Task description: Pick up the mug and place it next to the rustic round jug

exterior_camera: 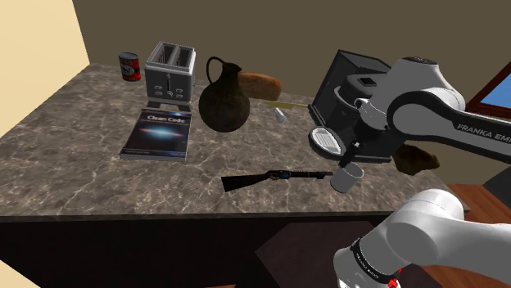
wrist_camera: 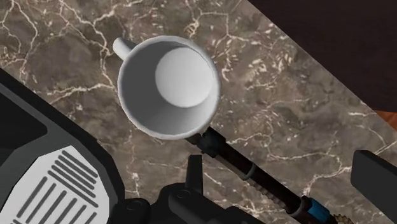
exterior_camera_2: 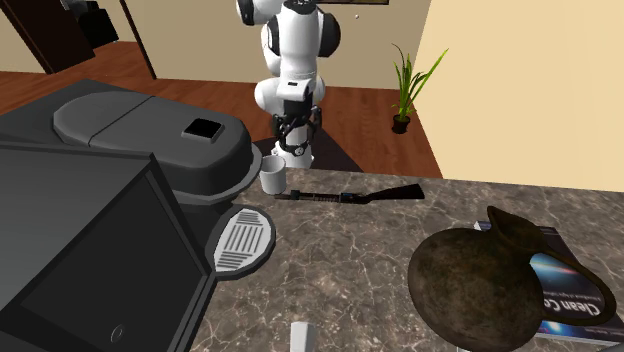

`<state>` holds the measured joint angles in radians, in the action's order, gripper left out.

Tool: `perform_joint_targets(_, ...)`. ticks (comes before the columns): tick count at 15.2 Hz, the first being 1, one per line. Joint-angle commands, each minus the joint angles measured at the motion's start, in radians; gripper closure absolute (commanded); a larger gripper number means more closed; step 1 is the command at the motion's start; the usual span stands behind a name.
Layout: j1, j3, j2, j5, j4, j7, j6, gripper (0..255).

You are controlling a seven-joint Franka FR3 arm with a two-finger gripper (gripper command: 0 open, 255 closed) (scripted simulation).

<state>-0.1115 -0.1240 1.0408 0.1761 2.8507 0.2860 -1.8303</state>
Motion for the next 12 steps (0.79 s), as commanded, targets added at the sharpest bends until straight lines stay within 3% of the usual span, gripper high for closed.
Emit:
perform_joint_targets(1, -0.032, -0.033, 0.016, 0.04, 0.042, 0.031, -0.02, 0)
perform_joint_targets(4, -0.087, -0.085, 0.037, 0.103, 0.105, 0.077, -0.056, 0)
perform_joint_targets(12, -0.111, -0.117, -0.007, 0.142, 0.189, 0.075, -0.183, 0)
